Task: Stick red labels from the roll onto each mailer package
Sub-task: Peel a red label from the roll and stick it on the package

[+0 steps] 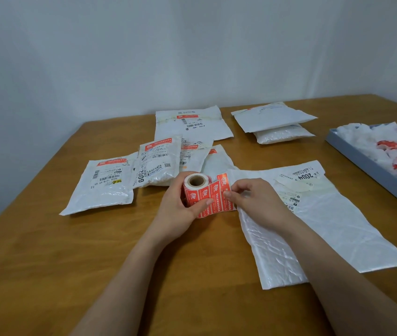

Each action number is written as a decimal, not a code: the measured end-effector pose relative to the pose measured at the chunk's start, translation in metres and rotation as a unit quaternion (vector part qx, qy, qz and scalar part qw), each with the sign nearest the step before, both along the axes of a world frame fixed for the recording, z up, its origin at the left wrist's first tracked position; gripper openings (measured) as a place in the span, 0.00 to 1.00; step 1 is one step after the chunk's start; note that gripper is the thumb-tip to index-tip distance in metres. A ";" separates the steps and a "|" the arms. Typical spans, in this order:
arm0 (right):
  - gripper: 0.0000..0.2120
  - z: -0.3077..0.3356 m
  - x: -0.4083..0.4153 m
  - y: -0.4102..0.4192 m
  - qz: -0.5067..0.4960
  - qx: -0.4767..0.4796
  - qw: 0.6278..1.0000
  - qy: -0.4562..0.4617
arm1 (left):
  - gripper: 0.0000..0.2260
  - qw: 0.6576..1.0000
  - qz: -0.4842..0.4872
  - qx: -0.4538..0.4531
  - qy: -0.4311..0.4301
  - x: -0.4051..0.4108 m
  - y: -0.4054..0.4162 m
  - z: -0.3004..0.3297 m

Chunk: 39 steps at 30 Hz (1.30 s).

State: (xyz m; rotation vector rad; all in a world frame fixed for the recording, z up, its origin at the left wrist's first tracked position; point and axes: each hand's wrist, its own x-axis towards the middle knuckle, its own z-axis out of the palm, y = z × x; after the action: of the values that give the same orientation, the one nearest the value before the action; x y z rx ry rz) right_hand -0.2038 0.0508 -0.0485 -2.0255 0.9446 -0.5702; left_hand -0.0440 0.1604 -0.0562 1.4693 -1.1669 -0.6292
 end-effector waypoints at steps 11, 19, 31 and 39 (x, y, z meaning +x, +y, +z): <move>0.11 0.004 -0.011 -0.012 -0.075 0.003 0.996 -0.037 | 0.20 1.000 -0.005 0.001 0.013 0.009 0.006 0.002; 0.06 0.010 -0.007 -0.002 -0.081 0.001 0.995 -0.058 | 0.32 0.998 0.053 -0.002 -0.030 0.006 0.003 0.001; 0.10 0.027 -0.023 -0.007 -0.146 0.047 0.980 -0.125 | 0.16 0.872 0.227 -0.225 -0.372 -0.012 0.003 0.016; 0.02 0.038 -0.064 -0.035 -0.094 0.062 0.984 -0.138 | 0.05 0.945 0.070 -0.173 -0.267 -0.076 -0.033 0.035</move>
State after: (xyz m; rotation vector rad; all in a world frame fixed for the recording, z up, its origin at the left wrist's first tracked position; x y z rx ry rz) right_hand -0.2674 0.0162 -0.0104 -1.7051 0.9798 -0.8492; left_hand -0.1204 0.1269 -0.0210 1.4355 -1.4792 0.0924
